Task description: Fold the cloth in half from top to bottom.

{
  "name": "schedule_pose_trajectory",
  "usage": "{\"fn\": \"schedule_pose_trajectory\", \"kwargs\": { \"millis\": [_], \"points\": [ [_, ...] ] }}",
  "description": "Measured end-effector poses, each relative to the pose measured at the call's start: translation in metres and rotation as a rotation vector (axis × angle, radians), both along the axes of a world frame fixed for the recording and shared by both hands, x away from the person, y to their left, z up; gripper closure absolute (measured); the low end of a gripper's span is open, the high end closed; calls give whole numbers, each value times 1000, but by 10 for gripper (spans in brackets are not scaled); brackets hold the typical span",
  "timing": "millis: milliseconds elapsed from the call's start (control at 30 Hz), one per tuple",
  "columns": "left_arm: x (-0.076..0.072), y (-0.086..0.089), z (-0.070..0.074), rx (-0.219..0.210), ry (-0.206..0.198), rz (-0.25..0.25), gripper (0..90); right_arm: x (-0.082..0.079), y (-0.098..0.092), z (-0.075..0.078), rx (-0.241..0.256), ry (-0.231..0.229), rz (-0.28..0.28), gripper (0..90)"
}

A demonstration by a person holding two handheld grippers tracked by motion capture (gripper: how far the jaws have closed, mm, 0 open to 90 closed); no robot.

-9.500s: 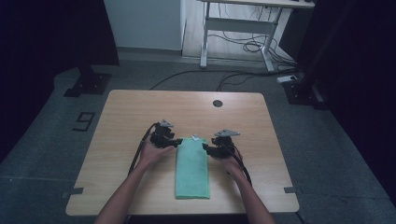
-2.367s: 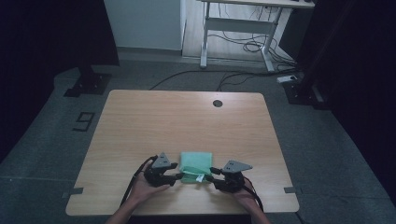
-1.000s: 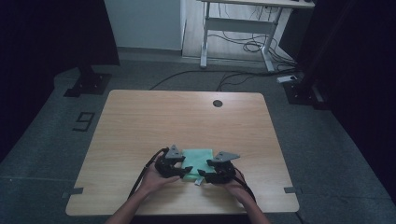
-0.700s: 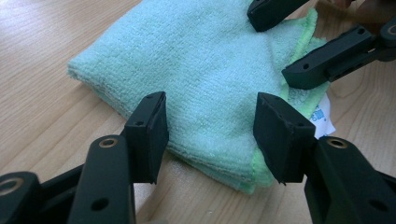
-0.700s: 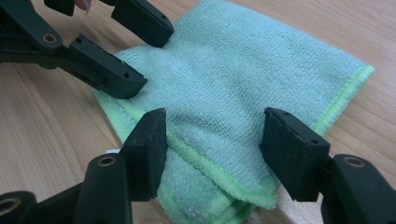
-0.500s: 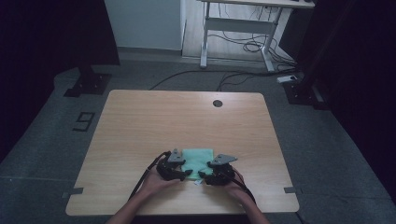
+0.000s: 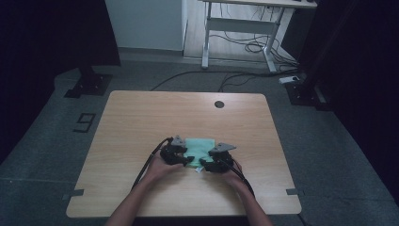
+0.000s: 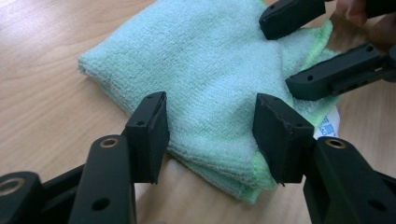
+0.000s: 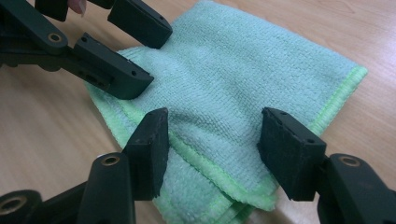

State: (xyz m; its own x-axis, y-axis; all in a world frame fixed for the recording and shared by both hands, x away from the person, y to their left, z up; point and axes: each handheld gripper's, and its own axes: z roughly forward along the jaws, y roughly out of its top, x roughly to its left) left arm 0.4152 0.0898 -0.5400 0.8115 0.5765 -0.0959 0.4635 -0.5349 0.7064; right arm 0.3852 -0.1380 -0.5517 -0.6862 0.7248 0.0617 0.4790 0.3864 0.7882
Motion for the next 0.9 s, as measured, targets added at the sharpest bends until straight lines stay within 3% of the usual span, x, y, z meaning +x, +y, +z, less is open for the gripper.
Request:
{"fn": "schedule_pose_trajectory", "kwargs": {
  "millis": [133,233,333,533,700,833,900],
  "points": [
    [-1,0,5,15,-35,7,424,2,0,0,1,0,-1,425],
    [0,2,15,-23,-59,23,425,2,0,0,6,4,-1,424],
    [7,-2,20,-26,-67,25,425,2,0,0,5,1,1,424],
    [22,-14,7,28,-25,21,429,2,-1,0,4,1,2,426],
    [32,-14,3,20,0,21,432,6,0,0,3,2,0,428],
    [32,-15,8,25,-18,31,423,7,0,0,7,2,-10,425],
    [28,-12,15,-1,-37,40,414,5,-1,2,23,-6,-17,417]
  ]
}}
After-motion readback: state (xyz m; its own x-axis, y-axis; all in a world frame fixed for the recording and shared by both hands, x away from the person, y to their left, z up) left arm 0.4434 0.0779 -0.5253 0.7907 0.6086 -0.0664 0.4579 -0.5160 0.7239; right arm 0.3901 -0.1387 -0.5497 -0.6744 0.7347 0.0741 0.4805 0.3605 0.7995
